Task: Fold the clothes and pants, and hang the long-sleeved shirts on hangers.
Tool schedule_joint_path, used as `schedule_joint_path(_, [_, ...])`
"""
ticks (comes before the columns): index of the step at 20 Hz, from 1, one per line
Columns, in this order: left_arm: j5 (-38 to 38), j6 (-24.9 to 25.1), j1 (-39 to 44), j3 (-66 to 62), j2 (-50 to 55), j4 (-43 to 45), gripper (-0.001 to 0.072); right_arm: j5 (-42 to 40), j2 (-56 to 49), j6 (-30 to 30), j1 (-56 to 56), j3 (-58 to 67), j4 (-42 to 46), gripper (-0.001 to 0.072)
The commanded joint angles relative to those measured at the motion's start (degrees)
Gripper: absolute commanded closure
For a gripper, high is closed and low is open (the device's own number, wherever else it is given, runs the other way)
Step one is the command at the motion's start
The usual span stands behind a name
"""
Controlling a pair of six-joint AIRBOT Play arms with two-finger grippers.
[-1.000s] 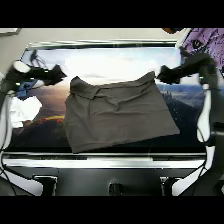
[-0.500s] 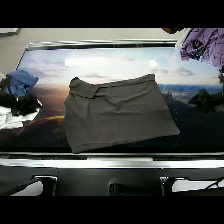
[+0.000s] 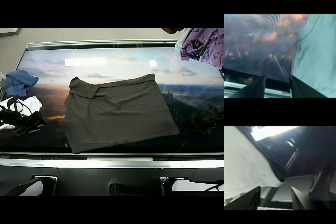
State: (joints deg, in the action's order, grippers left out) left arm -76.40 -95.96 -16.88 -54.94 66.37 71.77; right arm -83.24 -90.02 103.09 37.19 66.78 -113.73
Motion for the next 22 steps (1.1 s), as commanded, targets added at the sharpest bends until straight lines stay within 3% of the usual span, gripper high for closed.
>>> schedule_joint_path(1, [-0.1,0.0,0.0,0.6,-0.2,0.1,0.0383,3.4,0.1,1.1,0.1,-5.2,-0.1,0.0267])
schedule_joint_path(3, [-0.1,0.0,-0.1,0.6,-0.2,0.1,0.0377,5.0,0.1,2.2,0.1,-7.7,-3.2,0.0267])
schedule_joint_path(4, [-0.2,0.0,0.0,0.6,-0.2,0.1,0.0333,5.9,0.1,2.4,0.1,-8.9,-4.6,0.0267])
schedule_joint_path(5, [-0.7,0.0,-0.1,0.6,-0.2,0.1,0.0168,7.1,0.1,2.7,0.0,-9.9,-5.4,0.0268])
schedule_joint_path(6, [-0.7,0.0,-0.3,0.7,-0.2,0.1,0.0086,8.2,0.1,3.1,-0.5,-10.7,-5.5,0.0268])
schedule_joint_path(9, [1.3,2.4,-1.1,1.9,-0.4,-0.4,0.0086,12.5,0.1,4.7,-3.2,-11.3,-5.0,0.0348])
schedule_joint_path(11, [3.5,6.6,-3.0,5.2,-1.6,-5.2,0.0086,15.0,0.1,4.7,-5.0,-11.3,-5.3,0.0503])
schedule_joint_path(12, [4.9,9.6,-4.4,8.1,-2.8,-9.2,0.0086,15.1,0.1,4.7,-5.7,-11.3,-5.3,0.0631])
schedule_joint_path(13, [6.0,13.2,-6.0,11.8,-4.3,-13.3,0.0086,15.0,0.1,5.0,-6.3,-11.3,-5.4,0.0680])
schedule_joint_path(20, [11.5,24.1,-6.9,32.3,-6.4,-29.1,0.0088,12.3,2.1,4.9,-6.4,-11.3,-6.4,0.0680])
schedule_joint_path(22, [13.0,24.2,-5.1,34.2,-6.3,-31.4,0.0089,12.8,3.5,4.9,-6.4,-11.3,-6.4,0.0680])
